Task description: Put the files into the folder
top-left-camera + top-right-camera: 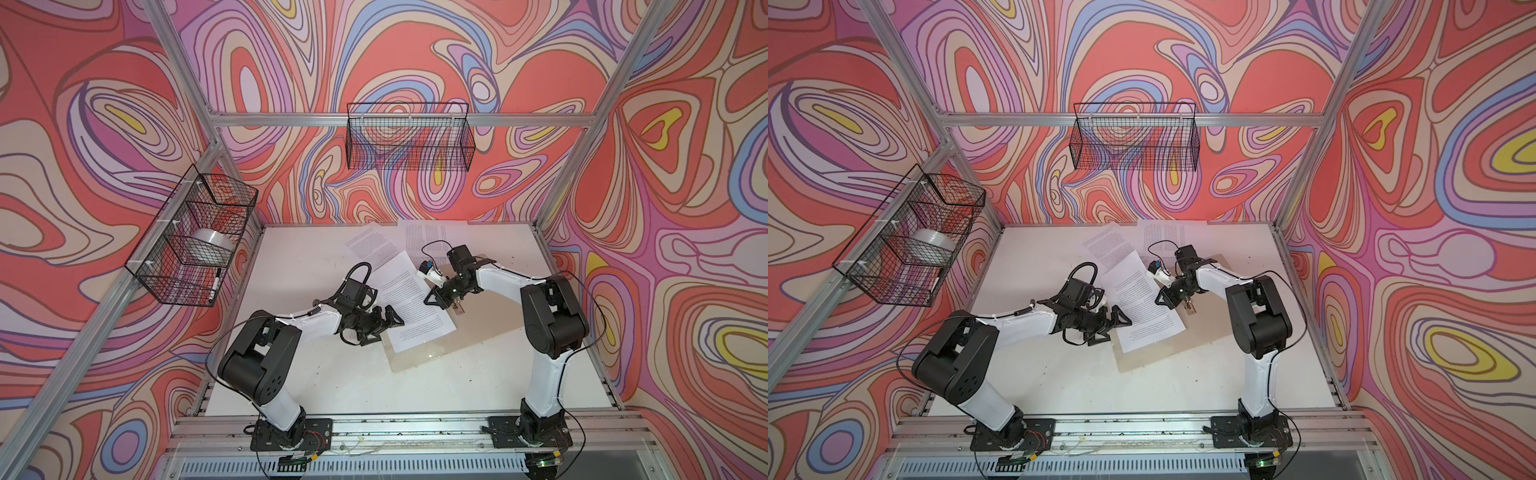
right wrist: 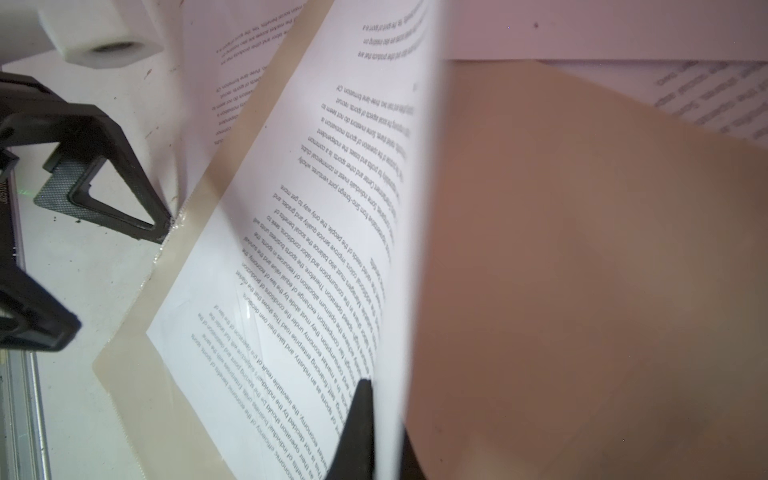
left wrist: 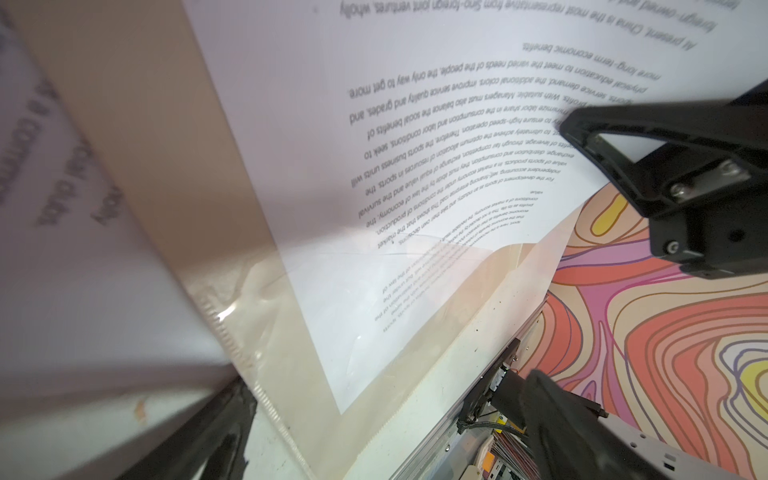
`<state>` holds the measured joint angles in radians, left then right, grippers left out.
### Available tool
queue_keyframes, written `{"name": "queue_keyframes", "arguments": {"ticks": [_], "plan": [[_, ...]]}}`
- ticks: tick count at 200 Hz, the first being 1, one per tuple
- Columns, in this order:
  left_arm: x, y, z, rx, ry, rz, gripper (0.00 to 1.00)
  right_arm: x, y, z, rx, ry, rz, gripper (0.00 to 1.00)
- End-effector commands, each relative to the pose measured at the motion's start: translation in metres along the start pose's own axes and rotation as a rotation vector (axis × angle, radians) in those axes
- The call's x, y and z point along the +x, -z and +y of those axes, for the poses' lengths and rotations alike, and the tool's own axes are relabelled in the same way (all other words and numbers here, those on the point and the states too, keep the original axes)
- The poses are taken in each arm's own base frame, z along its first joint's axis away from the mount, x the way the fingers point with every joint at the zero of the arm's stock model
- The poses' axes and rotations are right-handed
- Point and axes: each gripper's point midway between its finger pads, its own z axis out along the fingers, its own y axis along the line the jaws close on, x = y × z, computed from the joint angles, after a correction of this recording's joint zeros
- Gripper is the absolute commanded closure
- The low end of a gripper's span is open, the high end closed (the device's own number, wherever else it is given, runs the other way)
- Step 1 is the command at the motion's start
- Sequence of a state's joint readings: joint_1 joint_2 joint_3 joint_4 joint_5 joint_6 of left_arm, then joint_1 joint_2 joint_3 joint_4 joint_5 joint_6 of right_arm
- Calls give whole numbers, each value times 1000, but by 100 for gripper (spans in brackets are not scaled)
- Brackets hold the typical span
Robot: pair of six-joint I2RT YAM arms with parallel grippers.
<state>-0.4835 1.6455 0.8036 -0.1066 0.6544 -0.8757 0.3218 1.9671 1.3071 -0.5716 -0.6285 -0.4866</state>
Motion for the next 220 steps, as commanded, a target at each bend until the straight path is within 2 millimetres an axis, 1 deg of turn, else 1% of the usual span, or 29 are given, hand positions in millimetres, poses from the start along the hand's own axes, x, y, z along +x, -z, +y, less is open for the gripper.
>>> {"name": "queue_keyframes", "arguments": {"ticks": [1,35,66,75,104,123,143,155,166,177,195,220], "plan": [[0,-7,17,-53,25,11,0,-5,5,12,-33,32,-32,100],[0,-9,16,-49,24,16,0,-1,1,21,-72,12,-19,100],[-2,-10,16,-50,24,16,0,0,6,33,-82,-11,-9,100],[-2,-10,15,-49,23,17,0,5,7,32,-70,-23,8,100],[-2,-12,16,-48,23,22,0,28,5,29,-34,-40,96,100],[-2,-12,16,-48,24,22,0,36,10,23,26,-25,129,100],[-3,-14,16,-48,23,29,0,35,9,19,35,-23,129,100],[-3,-14,16,-49,22,30,0,36,7,13,50,-24,143,100],[-3,-13,15,-46,19,29,0,32,6,6,74,-20,141,100],[-4,-13,14,-45,19,25,0,27,5,9,53,-16,121,100],[-3,-12,14,-46,18,24,0,26,3,8,52,-10,109,100],[-4,-12,14,-45,19,23,0,18,4,19,7,-9,54,100]]}}
